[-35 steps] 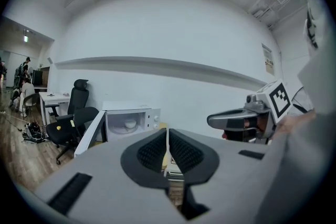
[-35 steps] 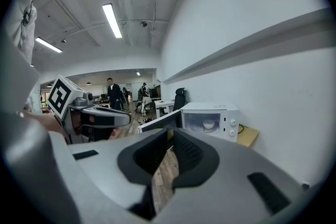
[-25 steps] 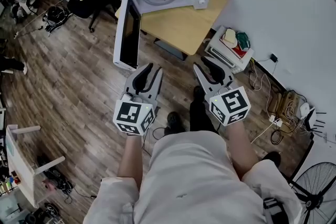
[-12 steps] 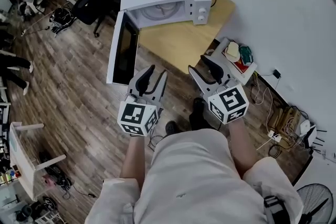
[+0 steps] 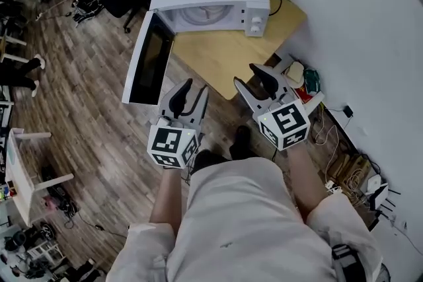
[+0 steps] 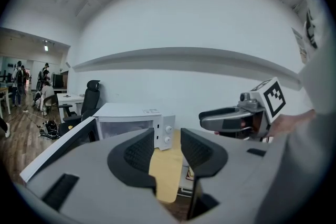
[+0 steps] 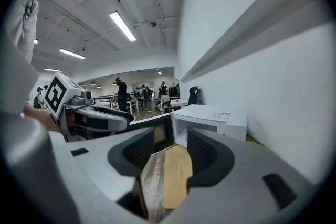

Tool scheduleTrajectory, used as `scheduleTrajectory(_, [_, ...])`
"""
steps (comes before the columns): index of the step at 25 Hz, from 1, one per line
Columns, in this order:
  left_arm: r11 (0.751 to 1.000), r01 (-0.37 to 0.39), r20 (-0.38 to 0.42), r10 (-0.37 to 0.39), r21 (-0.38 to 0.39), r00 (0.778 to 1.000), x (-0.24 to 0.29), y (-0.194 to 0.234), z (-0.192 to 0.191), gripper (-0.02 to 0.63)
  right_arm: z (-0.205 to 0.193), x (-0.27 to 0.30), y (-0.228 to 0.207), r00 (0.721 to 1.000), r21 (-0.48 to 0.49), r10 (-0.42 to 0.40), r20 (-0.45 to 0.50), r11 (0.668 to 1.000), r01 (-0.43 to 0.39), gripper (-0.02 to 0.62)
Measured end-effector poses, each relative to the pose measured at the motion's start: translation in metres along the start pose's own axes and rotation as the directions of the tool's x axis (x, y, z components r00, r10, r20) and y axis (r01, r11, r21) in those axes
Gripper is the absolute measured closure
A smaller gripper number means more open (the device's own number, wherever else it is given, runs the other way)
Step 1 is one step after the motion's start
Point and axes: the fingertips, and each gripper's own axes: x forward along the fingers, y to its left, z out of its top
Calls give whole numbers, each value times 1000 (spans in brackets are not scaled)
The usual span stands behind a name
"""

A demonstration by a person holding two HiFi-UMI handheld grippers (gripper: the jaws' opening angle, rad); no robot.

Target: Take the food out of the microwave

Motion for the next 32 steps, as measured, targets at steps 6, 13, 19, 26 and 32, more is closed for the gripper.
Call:
scheduleTrajectory(6, [998,-50,-23,49,-37,999,8,-5,-14,453,-15,9,-12,998,-19,48,-36,999,-48,407])
scheduleTrajectory(13, [996,-74,-41,72,-39,997,18,11,-20,449,-26,26,-21,995,1,78,-65,997,-78,399])
scheduleTrajectory(19, [997,-68,-56,67,-25,996,33,32,-25,446,-37,53,-26,992,13,74,-102,997,-73,394])
scheduleTrajectory(26, [999,-43,-77,42,-10,996,58,69,-28,440,-49,104,-31,986,4,54,-155,999,-54,377])
scheduleTrajectory(32, [1000,-11,-101,13,14,995,84,101,-33,436,-56,154,-44,983,-21,8,-184,1000,-12,371])
